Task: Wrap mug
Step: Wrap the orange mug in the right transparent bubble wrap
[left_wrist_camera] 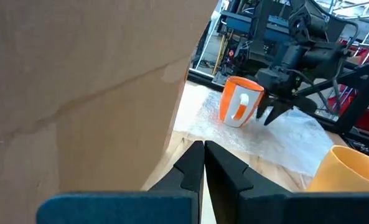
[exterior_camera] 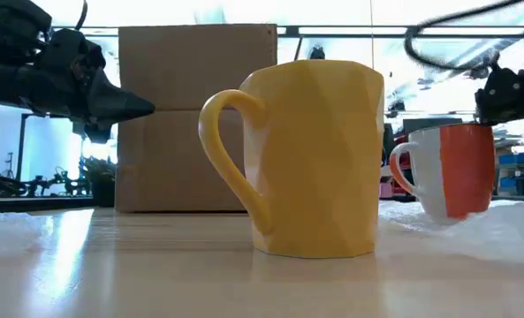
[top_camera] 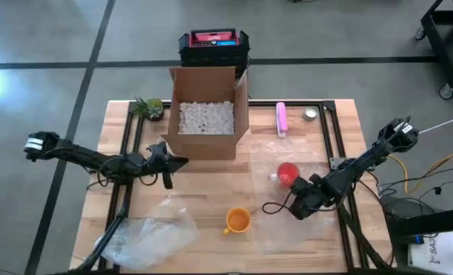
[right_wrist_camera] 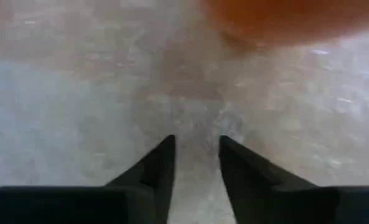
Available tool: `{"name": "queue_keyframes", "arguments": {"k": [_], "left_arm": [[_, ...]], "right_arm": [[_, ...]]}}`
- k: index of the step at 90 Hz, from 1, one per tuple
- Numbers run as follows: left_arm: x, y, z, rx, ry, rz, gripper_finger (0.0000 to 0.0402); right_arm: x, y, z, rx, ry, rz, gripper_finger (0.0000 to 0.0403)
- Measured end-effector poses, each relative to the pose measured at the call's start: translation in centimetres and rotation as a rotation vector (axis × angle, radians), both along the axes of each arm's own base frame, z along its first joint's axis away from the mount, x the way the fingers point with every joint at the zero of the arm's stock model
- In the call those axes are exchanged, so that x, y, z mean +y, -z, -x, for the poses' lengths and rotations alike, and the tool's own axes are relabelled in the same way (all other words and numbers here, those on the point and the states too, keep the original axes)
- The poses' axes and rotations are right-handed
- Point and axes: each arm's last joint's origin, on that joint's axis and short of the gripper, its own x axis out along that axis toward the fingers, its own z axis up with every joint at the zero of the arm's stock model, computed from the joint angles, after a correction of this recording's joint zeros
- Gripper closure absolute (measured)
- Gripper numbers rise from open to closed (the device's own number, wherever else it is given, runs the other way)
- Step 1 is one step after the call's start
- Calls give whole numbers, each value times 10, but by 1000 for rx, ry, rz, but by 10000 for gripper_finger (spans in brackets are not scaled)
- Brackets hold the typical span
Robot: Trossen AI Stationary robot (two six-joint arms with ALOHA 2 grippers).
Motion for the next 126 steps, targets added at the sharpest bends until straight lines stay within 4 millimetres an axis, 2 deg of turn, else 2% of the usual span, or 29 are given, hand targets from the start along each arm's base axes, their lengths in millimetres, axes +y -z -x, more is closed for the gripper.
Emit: {"name": "queue_keyframes", "arguments": {"k": [5,10,23,34,43,61,74,88,97,105,126], "left_arm": [[0,0,0,0,0,0,402],[0,0,0,-1,0,0,402],[0,0,0,-5,0,1,402],[0,-1,0,-10,0,1,402],[0,-1,0,-13,0,-2,402],[0,-2,0,-23,0,-1,402],[0,-3,0,-27,0,0,402],[0,-3,0,-30,0,0,402],[0,-3,0,-34,-2,0,402],[0,-4,0,-35,-5,-5,402],[0,-4,0,-38,-6,-6,402]], "right_arm": [[1,-2,0,-1,-24,-17,375],[2,-7,-1,-6,-46,-37,393],[8,-30,-4,-53,-134,-126,387],[22,-55,-5,-133,-295,-214,399],[33,-69,-4,-176,-336,-308,399],[66,-79,-2,-240,-284,-585,397],[96,-69,6,-220,-236,-666,392],[114,-44,16,-81,-138,-646,362],[119,-42,21,-15,-139,-680,325],[116,-51,23,13,-151,-728,291],[91,-93,18,-153,-152,-820,223]]}}
